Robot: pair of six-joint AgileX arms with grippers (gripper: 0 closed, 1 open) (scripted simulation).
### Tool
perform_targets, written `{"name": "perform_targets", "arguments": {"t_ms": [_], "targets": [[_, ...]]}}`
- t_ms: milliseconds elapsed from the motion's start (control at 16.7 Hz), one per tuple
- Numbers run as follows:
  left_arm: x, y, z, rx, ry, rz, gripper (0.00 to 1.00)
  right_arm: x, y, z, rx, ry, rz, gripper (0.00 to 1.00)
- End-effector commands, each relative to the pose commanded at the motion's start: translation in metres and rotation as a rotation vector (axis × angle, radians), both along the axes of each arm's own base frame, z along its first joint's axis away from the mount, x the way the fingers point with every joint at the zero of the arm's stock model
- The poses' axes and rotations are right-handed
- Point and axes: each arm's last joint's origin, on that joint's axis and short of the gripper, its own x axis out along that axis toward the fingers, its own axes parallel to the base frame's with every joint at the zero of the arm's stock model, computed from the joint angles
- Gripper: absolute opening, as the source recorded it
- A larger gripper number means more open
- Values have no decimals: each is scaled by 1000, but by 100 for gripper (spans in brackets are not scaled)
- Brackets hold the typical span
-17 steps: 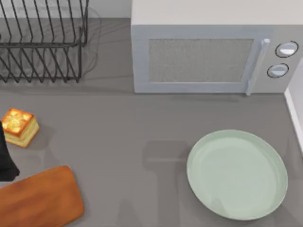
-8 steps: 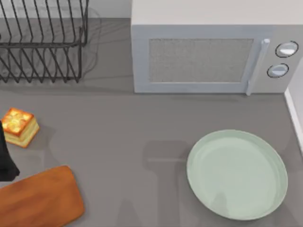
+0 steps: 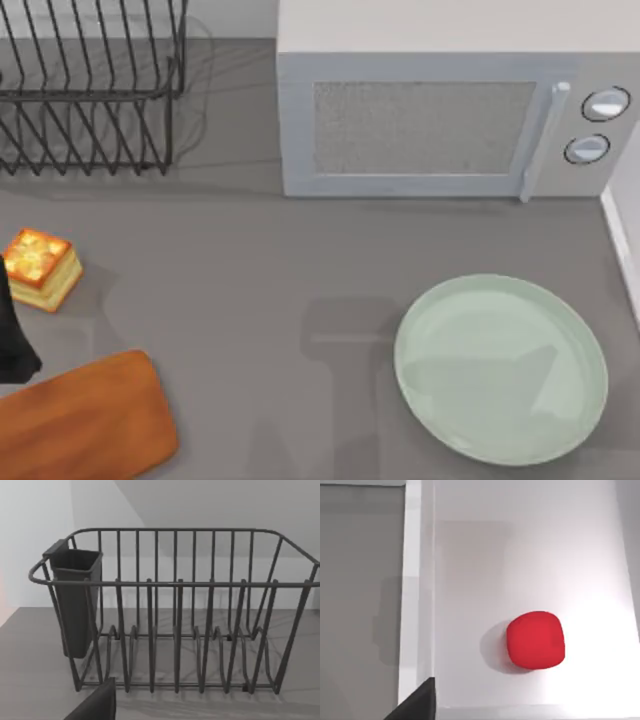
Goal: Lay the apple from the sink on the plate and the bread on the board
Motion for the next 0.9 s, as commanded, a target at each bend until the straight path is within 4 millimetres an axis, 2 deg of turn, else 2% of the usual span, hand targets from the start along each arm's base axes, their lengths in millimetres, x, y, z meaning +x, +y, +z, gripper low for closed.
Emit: {"name": "perform_targets", "arguments": {"t_ms": [240,420,660,900], "targets": [[0,0,0,0,0,0,100,64,-24,-23,36,332,-8,100],[0,0,0,0,0,0,100,99,-42,-50,72,525,-8,100],[0,0,0,0,0,0,100,123,-56,-75,106,664,-5,100],[0,0,0,0,0,0,100,126,-59,-79,111,683,-4,100]]}}
